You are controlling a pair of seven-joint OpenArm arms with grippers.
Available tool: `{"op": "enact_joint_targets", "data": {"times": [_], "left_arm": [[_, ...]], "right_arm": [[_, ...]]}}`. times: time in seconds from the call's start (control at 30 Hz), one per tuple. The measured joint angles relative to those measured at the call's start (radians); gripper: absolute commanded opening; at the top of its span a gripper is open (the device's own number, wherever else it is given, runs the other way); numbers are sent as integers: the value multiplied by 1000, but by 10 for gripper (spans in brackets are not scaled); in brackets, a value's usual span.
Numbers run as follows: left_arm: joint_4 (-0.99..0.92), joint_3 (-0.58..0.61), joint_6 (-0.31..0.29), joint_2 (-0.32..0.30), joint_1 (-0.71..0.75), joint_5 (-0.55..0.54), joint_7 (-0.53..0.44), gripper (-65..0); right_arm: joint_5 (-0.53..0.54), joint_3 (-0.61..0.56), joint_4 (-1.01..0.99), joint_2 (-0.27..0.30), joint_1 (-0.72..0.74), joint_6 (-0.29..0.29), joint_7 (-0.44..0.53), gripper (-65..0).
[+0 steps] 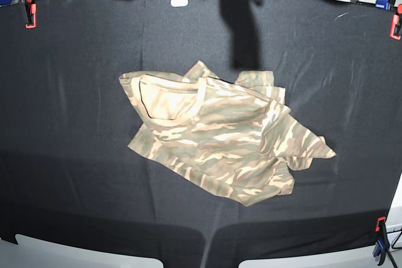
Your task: Layout the t-shirt on the table in an organized manner, then fold the t-shirt properly
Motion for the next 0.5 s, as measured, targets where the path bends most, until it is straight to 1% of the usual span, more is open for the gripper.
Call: {"op": "enact_joint_targets", "data": {"times": [0.03, 0.07, 0.13, 0.2, 0.23, 0.33, 0.5], "left_arm": [[24, 0, 0, 0, 0, 0, 16, -366], [45, 0, 16, 0, 0, 0, 20, -366], [87, 0, 64, 0, -1, 0, 56, -366], [124, 0, 117, 0, 0, 3, 66, -366], [141, 0, 127, 0, 0, 3, 67, -366], [205, 0, 129, -1, -1, 3, 65, -366], [286, 0, 122, 0, -5, 3, 68, -366]], "right_arm": [[0, 19, 20, 0, 0, 8, 3, -312], [5, 35, 39, 0, 0, 18, 5, -312], [3, 62, 72, -1, 3, 33, 21, -312], [3, 81, 105, 0, 3, 46, 39, -312], [3, 89, 119, 0, 3, 47, 47, -312], [3, 95, 144, -1, 31, 48, 50, -312], [2, 95, 148, -8, 134, 63, 50, -312]]}}
